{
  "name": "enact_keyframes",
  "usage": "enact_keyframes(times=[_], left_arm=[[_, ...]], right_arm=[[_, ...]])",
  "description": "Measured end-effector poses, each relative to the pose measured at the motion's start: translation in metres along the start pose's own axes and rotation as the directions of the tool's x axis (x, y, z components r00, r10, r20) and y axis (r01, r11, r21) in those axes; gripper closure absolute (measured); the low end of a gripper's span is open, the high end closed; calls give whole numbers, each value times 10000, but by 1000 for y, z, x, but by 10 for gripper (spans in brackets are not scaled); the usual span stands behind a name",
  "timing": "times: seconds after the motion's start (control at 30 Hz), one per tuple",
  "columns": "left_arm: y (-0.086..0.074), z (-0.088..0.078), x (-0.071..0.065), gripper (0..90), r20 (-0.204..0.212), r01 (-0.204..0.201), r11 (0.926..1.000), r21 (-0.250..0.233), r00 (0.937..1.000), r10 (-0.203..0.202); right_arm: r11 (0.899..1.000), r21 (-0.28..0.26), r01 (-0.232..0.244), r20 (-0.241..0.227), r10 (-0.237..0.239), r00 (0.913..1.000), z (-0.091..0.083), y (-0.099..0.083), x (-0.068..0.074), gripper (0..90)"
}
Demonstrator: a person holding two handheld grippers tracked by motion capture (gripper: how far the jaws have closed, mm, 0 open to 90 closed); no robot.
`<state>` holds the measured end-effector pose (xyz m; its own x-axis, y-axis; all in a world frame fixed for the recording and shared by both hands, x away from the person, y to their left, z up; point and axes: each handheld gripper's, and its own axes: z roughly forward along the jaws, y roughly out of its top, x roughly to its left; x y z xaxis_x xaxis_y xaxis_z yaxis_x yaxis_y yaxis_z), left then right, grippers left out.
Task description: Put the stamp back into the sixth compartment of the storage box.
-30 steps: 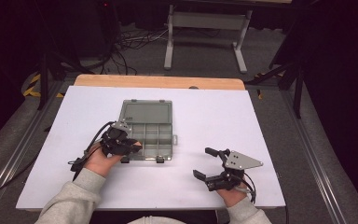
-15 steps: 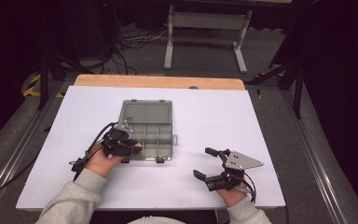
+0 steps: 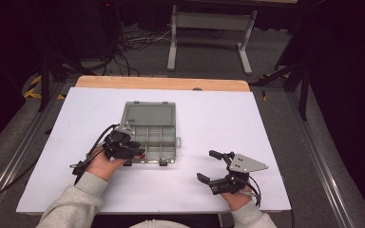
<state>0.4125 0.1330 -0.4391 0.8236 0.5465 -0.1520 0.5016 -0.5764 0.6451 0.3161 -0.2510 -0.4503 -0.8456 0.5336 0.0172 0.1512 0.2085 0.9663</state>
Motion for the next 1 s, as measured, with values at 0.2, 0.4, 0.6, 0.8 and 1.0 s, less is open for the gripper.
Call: enact_keyframes(times=[0.2, 0.4, 0.6, 0.8, 1.0], left_arm=[[2, -7, -5, 541, 113, -63, 9993, -374, 9999, 68], [5, -21, -12, 420, 176, -173, 9953, -953, 9997, 191], [8, -33, -24, 263, -179, -492, 9891, -1385, 9987, 472], [7, -42, -32, 153, -200, -621, 9825, -1755, 9980, 595], [5, -49, -38, 63, -180, -684, 9768, -2031, 9977, 661]], right_arm=[[10000, -19, -12, 17, 12, 10000, 0, 0, 0, 100], [10000, -19, -23, 29, 24, 10000, 0, 0, 0, 100], [10000, -22, -22, 29, 22, 10000, 0, 0, 0, 100], [10000, 9, -8, 31, 7, 10000, 0, 0, 0, 99], [10000, -17, -2, 37, 2, 10000, 0, 0, 0, 99]])
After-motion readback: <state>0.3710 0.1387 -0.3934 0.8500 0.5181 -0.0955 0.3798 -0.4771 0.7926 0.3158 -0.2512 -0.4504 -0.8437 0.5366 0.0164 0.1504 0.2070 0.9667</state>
